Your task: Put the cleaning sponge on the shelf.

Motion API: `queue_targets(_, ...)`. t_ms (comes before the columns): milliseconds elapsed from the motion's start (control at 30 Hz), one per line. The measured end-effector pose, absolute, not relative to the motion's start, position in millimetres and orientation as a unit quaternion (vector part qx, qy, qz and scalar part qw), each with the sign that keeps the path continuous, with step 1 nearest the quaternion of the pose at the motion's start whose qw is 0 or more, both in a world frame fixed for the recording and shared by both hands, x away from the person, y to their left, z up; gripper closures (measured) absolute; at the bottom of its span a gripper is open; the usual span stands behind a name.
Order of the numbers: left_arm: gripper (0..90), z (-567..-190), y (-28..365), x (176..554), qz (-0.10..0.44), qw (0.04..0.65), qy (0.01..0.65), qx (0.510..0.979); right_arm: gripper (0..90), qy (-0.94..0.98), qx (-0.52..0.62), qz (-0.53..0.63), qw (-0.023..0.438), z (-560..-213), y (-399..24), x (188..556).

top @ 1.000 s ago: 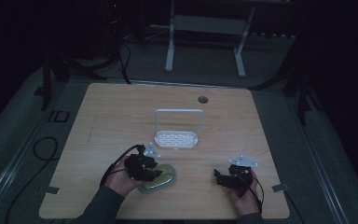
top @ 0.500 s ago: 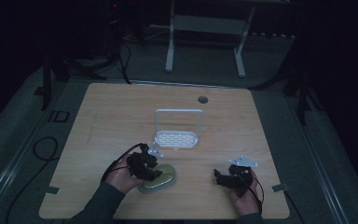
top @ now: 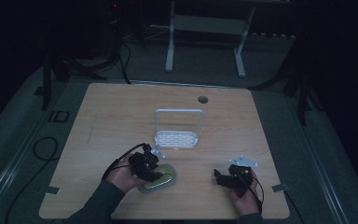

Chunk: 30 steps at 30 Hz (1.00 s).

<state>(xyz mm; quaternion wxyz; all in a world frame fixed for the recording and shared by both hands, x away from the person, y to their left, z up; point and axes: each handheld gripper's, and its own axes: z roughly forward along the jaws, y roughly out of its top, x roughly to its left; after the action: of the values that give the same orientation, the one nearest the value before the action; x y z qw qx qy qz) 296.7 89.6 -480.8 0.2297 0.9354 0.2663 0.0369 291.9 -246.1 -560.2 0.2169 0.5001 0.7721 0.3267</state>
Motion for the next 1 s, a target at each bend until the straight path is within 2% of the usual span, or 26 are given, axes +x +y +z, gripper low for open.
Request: queue_targets(1000, 62.8, -481.8, 74.7, 307.5, 0.011, 0.160, 0.239, 0.958, 13.0, 0.772, 0.500, 0.327, 0.217, -560.2, -246.1, 291.9)
